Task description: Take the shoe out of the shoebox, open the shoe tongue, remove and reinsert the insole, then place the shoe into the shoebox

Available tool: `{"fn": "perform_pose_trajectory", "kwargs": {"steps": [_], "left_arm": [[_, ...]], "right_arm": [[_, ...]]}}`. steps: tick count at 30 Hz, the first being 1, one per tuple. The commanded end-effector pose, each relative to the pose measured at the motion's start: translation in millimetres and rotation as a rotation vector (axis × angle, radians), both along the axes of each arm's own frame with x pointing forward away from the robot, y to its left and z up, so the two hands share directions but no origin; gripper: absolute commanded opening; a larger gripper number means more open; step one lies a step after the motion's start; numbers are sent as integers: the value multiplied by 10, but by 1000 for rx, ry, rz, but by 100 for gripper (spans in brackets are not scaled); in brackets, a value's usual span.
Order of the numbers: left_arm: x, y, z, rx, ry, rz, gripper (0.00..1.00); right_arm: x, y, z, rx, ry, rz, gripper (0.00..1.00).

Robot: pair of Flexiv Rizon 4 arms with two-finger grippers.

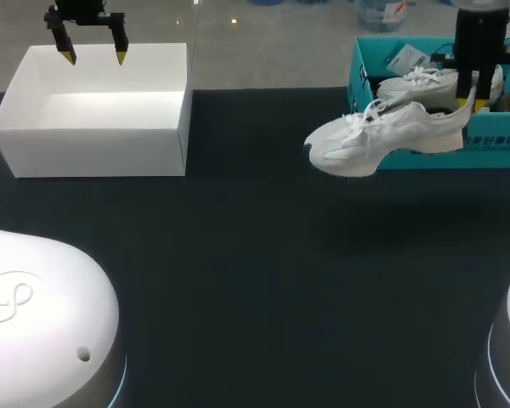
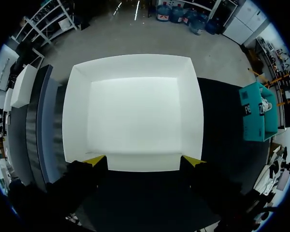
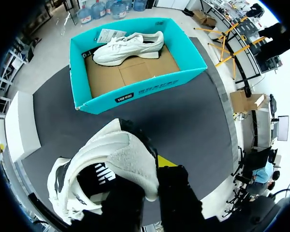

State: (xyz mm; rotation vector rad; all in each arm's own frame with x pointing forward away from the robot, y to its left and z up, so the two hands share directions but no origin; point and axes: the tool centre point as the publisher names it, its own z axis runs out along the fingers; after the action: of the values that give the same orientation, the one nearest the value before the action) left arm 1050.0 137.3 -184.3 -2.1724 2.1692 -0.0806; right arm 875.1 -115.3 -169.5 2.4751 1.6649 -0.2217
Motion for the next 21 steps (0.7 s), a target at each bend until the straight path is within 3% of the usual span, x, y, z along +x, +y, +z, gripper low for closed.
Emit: {"fn": "perform_pose_trajectory", "kwargs": {"steps": [1, 13, 21], "left_arm": [[-3, 6, 1, 0, 0, 0, 100], [-3, 6, 1, 0, 0, 0, 100], [-3, 6, 1, 0, 0, 0, 100]], "right_arm": [[-291, 327, -99, -33, -13, 13, 0], [-1124, 1067, -297, -52, -26, 49, 0], [-1447, 1364, -599, -32, -21, 47, 0]]}}
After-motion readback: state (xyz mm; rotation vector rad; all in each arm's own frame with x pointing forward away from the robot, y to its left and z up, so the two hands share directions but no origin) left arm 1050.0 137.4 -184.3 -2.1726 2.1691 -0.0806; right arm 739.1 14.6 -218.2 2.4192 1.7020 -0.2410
